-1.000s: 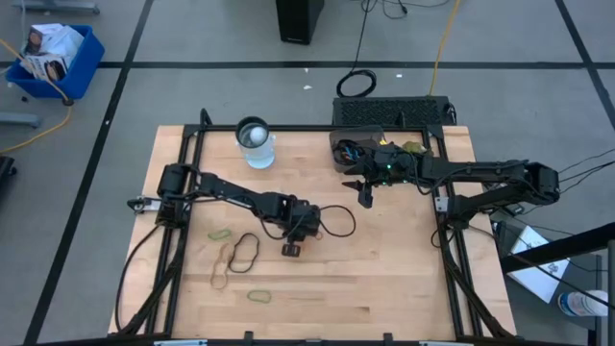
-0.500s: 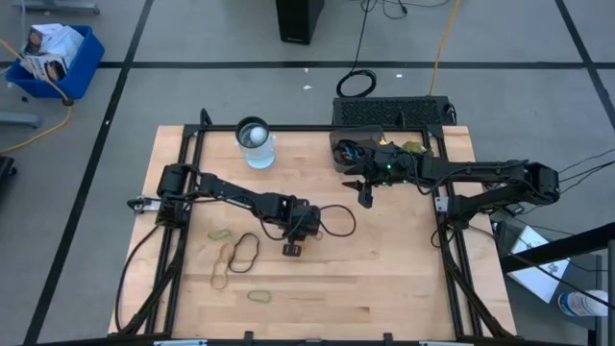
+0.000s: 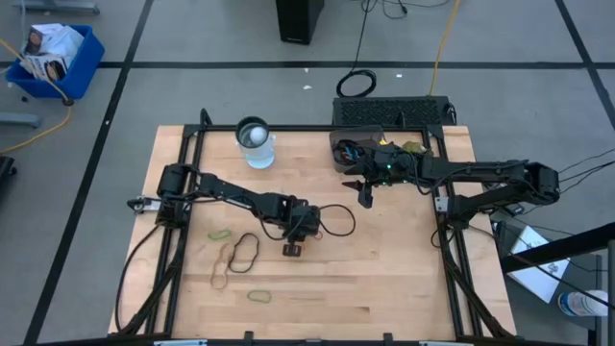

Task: Pick and place rubber bands into bin
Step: Put the red rubber band into the black bin

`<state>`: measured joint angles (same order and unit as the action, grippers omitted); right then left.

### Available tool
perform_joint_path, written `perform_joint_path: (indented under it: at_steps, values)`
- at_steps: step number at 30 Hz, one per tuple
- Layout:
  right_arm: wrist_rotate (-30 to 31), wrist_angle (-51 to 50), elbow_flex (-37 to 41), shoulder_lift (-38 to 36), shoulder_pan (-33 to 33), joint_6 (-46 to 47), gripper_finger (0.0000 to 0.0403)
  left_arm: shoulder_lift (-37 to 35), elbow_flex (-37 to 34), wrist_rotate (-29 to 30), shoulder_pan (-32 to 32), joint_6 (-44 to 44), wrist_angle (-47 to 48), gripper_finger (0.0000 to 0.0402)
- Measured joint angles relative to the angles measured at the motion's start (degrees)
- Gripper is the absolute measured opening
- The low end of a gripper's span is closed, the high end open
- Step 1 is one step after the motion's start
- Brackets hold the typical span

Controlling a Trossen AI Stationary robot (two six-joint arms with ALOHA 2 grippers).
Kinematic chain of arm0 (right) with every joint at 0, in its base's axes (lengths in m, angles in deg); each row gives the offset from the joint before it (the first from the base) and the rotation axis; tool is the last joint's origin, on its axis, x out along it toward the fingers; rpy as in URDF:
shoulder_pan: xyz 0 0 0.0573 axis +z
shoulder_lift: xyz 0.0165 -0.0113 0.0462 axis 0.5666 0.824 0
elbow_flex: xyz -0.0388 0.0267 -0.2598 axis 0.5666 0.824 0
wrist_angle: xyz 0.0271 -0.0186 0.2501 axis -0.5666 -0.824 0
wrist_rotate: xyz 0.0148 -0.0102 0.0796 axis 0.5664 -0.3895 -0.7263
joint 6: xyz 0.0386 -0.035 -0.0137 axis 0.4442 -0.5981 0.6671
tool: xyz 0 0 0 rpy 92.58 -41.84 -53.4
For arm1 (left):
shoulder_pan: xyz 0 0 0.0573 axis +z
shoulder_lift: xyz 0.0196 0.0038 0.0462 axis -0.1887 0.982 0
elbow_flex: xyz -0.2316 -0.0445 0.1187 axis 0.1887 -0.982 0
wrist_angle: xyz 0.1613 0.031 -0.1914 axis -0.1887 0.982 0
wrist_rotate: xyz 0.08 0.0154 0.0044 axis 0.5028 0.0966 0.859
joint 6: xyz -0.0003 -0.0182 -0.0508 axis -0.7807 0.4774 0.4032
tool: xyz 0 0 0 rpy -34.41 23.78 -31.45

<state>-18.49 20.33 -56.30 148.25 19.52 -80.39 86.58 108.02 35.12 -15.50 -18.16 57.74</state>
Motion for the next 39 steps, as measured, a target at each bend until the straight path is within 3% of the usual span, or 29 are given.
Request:
perform_joint_path:
  at_steps: [9,14,21,26,35,39]
  values:
    - [0.0,0.0,0.0,0.0,0.0,0.0,0.0155,0.0,0.0,2.9,0.0,2.0,-0.1,0.0119]
    - [0.0,0.0,0.0,0.0,0.0,0.0,0.0155,2.2,0.4,-2.4,0.1,4.0,0.0,0.0124]
    - [0.0,0.0,0.0,0.0,0.0,0.0,0.0155,5.2,0.7,0.2,-0.9,5.6,0.0,0.0123]
    - [0.0,0.0,0.0,0.0,0.0,0.0,0.0155,5.1,0.5,0.5,-1.0,5.7,-1.3,0.0095]
    - [0.0,0.0,0.0,0.0,0.0,0.0,0.0155,5.1,0.3,1.2,-1.1,5.7,-2.7,0.0010]
    - [0.0,0.0,0.0,0.0,0.0,0.0,0.0155,4.5,0.1,1.3,-1.1,6.0,-3.0,0.0007]
